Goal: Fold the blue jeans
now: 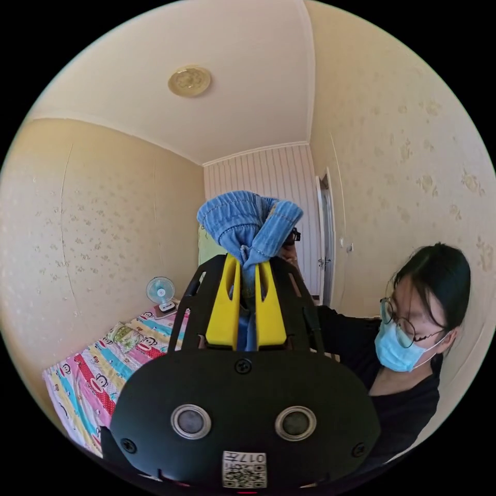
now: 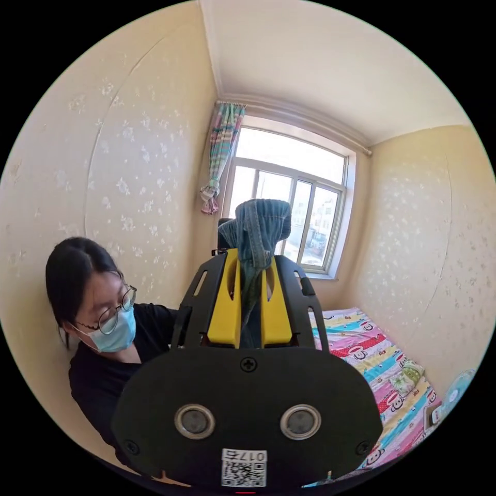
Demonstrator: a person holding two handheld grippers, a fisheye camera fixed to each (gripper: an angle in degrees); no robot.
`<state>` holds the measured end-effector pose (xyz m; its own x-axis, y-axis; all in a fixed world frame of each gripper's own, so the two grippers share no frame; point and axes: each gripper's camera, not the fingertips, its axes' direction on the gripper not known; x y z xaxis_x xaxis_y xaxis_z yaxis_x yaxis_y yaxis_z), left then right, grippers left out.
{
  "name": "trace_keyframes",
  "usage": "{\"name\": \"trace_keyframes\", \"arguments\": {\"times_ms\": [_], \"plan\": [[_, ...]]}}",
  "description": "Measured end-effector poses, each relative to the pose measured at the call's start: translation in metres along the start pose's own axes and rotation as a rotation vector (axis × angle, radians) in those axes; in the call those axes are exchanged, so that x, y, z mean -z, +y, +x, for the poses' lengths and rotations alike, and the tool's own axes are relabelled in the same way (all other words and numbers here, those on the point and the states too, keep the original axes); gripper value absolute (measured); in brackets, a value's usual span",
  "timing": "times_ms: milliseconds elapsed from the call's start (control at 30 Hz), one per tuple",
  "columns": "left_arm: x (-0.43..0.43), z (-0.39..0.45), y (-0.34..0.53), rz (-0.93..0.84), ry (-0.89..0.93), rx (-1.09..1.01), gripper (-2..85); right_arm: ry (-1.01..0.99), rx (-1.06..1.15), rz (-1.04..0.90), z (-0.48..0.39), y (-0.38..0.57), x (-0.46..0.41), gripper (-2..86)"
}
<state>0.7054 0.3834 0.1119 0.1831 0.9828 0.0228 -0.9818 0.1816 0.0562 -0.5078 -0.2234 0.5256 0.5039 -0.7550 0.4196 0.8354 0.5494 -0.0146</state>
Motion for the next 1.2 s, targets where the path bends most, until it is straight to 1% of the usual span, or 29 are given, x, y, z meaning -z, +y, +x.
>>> {"name": "trace_keyframes", "arguments": {"times_ms": [133,200,267,433,600,700,767,833,900,933,1000,1067,1200], "plan": [[-0.001,-0.008,-0.051,-0.004,0.048,0.031,4.6,0.122,0.017,0.003,0.007,-0.059,0.008,3.7],[-0.005,-0.021,-0.077,-0.006,0.093,0.082,4.6,0.167,0.004,0.0,0.015,-0.081,0.01,3.7],[-0.008,-0.032,-0.092,-0.003,0.126,0.123,4.6,0.215,-0.033,0.012,0.029,-0.103,0.012,3.7],[-0.023,-0.061,-0.109,0.001,0.174,0.198,4.6,0.281,-0.109,0.022,0.066,-0.126,0.014,3.9],[-0.048,-0.113,-0.096,-0.032,0.213,0.272,4.6,0.283,-0.169,0.01,0.116,-0.118,0.01,3.9],[-0.07,-0.163,-0.079,-0.068,0.193,0.337,4.6,0.286,-0.222,-0.01,0.168,-0.099,0.004,3.7],[-0.084,-0.201,-0.068,-0.08,0.185,0.405,4.5,0.281,-0.315,-0.02,0.225,-0.082,-0.002,3.6],[-0.095,-0.24,-0.059,-0.072,0.184,0.479,4.4,0.275,-0.384,-0.016,0.271,-0.07,-0.005,3.4],[-0.103,-0.279,-0.058,-0.014,0.192,0.542,4.3,0.29,-0.406,0.003,0.305,-0.064,-0.003,3.0],[-0.103,-0.285,-0.06,0.013,0.2,0.548,4.2,0.299,-0.414,0.03,0.321,-0.065,0.004,2.7],[-0.103,-0.298,-0.079,0.13,0.281,0.515,4.0,0.292,-0.368,0.15,0.325,-0.071,0.023,2.3],[-0.101,-0.296,-0.098,0.156,0.286,0.468,3.9,0.272,-0.276,0.284,0.313,-0.084,0.045,1.8],[-0.092,-0.278,-0.133,0.088,0.223,0.32,3.9,0.28,-0.169,0.319,0.287,-0.097,0.07,1.7]]}}
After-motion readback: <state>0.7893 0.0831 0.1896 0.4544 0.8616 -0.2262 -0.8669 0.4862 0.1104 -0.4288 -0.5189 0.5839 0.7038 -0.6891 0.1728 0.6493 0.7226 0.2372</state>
